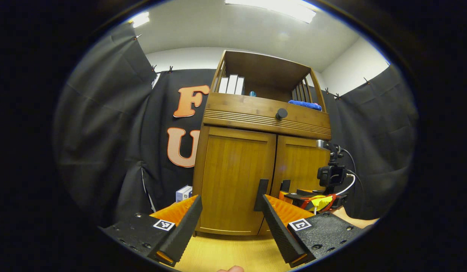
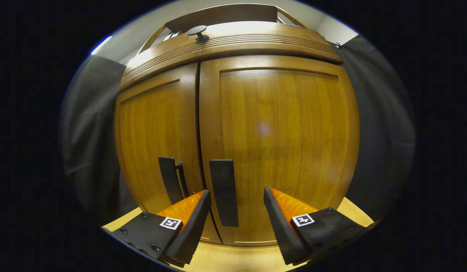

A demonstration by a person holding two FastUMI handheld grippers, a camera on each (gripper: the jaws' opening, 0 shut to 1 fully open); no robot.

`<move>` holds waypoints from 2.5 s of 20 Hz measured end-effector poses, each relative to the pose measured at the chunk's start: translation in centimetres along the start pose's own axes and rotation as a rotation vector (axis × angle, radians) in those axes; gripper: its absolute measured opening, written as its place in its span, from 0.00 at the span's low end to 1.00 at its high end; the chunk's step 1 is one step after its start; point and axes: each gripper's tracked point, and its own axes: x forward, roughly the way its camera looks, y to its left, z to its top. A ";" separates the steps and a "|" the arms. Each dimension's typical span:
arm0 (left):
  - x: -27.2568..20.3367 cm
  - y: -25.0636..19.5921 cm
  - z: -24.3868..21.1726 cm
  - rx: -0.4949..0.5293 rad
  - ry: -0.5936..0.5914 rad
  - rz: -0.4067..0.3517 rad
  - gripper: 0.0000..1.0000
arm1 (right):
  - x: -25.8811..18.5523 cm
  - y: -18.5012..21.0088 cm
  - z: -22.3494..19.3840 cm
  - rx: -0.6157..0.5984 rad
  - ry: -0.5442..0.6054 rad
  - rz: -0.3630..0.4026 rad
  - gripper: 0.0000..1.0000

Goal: Open the right door of the double-door shoe cabinet with the right hand, and open the left door with the left hand.

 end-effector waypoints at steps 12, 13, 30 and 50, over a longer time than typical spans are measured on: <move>1.6 0.8 -0.8 -0.012 -0.007 0.022 0.92 | 3.0 1.5 -1.8 -0.001 0.048 0.066 0.41; 1.7 0.3 -0.6 -0.019 -0.013 0.008 0.94 | 3.1 1.8 -1.8 0.018 0.053 0.085 0.41; -0.9 -3.3 -0.3 -0.039 -0.026 -0.091 0.92 | -5.7 0.1 -1.3 0.012 0.018 0.078 0.30; -1.2 -5.8 -0.3 -0.027 -0.042 -0.137 0.94 | -13.9 -9.3 0.1 0.015 -0.024 -0.150 0.24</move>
